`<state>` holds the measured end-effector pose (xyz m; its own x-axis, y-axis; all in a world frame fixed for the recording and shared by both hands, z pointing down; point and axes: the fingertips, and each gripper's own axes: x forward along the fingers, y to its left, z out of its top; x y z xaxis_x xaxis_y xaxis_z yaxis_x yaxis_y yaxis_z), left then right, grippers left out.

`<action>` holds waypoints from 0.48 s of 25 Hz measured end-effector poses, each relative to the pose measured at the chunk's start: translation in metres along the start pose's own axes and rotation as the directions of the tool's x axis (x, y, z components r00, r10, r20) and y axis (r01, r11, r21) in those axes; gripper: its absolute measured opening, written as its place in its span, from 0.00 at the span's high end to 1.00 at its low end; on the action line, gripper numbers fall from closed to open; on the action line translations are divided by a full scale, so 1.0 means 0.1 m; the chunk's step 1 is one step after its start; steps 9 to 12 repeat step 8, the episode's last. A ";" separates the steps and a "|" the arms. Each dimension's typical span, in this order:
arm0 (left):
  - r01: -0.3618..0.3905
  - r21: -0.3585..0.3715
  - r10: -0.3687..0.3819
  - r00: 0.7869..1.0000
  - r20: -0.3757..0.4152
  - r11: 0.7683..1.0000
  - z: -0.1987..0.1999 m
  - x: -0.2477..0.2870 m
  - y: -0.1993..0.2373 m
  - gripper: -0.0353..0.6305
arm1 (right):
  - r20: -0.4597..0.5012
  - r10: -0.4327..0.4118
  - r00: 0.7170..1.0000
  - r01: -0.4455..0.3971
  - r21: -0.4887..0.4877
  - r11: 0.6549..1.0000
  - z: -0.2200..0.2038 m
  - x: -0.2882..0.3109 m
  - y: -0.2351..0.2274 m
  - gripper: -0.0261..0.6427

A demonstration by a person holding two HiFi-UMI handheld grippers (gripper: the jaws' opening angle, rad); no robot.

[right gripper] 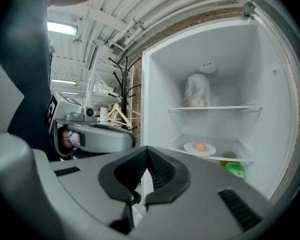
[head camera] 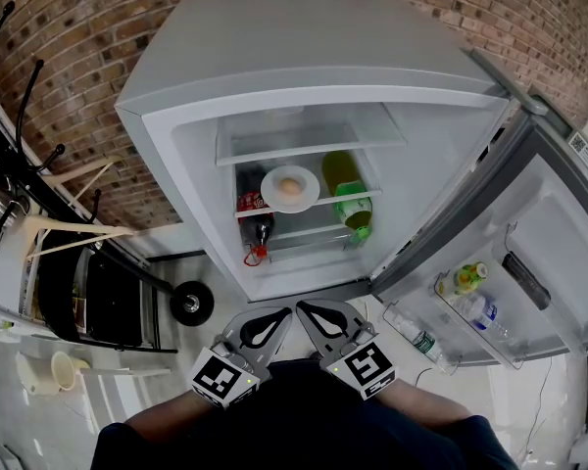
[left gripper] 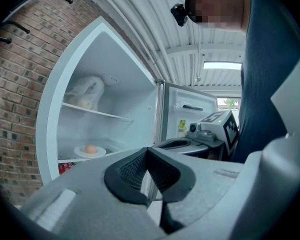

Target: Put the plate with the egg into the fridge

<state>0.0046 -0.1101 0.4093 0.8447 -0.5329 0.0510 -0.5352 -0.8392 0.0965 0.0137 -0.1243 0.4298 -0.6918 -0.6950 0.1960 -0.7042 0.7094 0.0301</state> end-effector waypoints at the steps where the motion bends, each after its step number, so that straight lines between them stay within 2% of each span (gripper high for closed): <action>1: -0.001 0.004 0.001 1.000 0.001 1.000 0.01 0.00 0.00 0.95 | 0.000 -0.001 1.000 0.001 0.002 1.000 0.00 0.00 0.00 0.94; 12: 0.001 0.004 -0.001 1.000 -0.009 1.000 -0.01 -0.01 0.00 0.95 | -0.004 0.001 1.000 -0.001 -0.011 1.000 0.00 0.00 0.01 0.94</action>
